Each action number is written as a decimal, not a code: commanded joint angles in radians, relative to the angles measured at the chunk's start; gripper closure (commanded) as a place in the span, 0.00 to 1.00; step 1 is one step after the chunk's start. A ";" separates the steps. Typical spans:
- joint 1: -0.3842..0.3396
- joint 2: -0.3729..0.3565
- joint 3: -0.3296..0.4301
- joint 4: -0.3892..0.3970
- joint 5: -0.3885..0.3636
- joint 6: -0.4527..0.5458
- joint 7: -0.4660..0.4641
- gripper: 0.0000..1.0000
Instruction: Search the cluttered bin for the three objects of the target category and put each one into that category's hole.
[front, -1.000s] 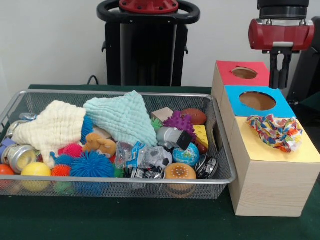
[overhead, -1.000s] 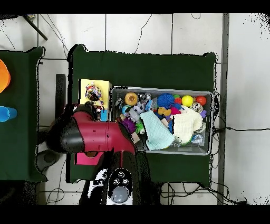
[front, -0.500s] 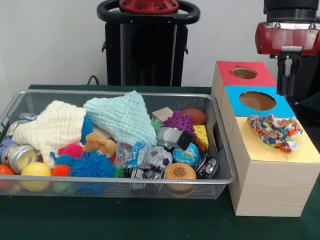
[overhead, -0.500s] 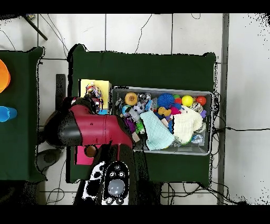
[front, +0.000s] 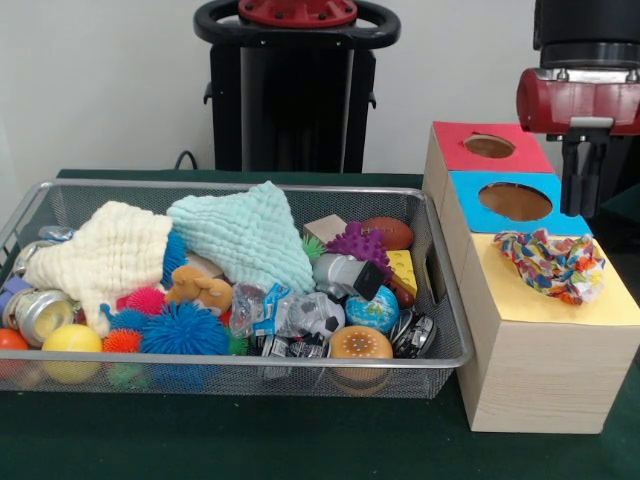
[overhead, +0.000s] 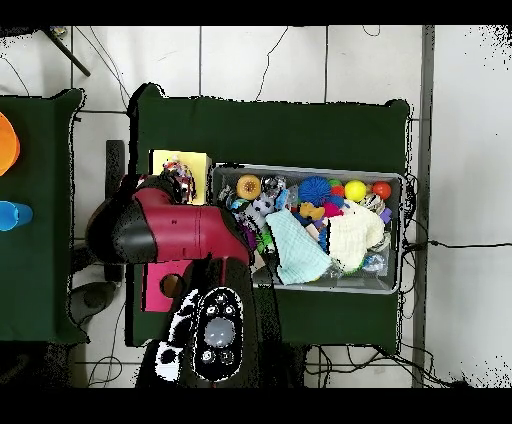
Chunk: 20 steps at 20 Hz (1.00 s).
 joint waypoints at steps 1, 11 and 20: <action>-0.010 0.081 -0.001 -0.001 0.022 -0.073 0.206 1.00; -0.025 0.119 -0.007 0.032 0.015 -0.179 0.209 1.00; 0.007 0.161 -0.051 0.050 0.032 -0.275 0.228 1.00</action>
